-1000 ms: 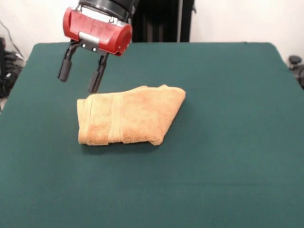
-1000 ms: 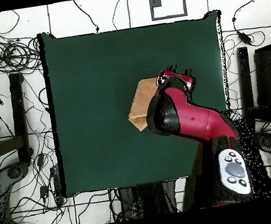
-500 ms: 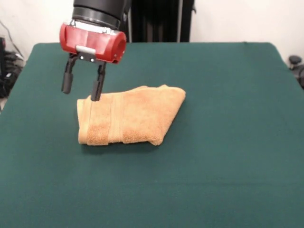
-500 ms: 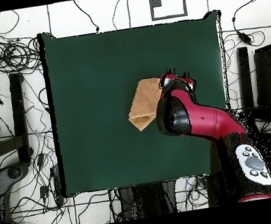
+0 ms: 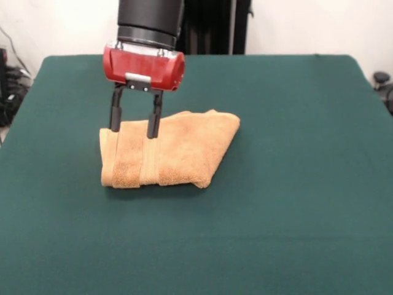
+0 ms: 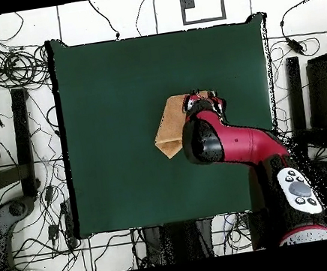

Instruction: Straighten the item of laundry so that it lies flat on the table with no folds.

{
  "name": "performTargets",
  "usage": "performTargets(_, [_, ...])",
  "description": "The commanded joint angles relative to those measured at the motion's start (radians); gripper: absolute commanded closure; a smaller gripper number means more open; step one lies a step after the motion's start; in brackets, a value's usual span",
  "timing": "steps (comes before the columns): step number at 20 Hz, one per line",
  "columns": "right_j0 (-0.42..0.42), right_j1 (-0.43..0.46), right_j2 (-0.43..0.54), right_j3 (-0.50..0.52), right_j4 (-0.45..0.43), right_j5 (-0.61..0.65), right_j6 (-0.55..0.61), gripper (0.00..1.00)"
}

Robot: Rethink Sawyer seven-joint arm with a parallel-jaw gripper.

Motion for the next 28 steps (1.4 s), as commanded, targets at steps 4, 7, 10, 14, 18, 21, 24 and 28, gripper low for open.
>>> performTargets(4, [-0.113, 0.106, 0.285, 0.036, -0.111, 0.128, -0.002, 0.00])
performTargets(7, [-0.190, 0.137, 0.370, 0.040, -0.170, 0.127, -0.032, 0.00])
performTargets(10, [-0.267, 0.167, 0.447, 0.047, -0.223, 0.150, -0.066, 0.00])
performTargets(14, [-0.317, 0.184, 0.492, 0.050, -0.270, 0.168, -0.073, 0.00])
performTargets(18, [-0.351, 0.202, 0.520, 0.044, -0.310, 0.177, -0.072, 0.00])
performTargets(21, [-0.365, 0.203, 0.530, 0.043, -0.327, 0.190, -0.067, 0.00])
performTargets(24, [-0.376, 0.201, 0.538, 0.044, -0.339, 0.202, -0.062, 0.00])
performTargets(28, [-0.388, 0.199, 0.544, 0.046, -0.353, 0.208, -0.055, 0.00])
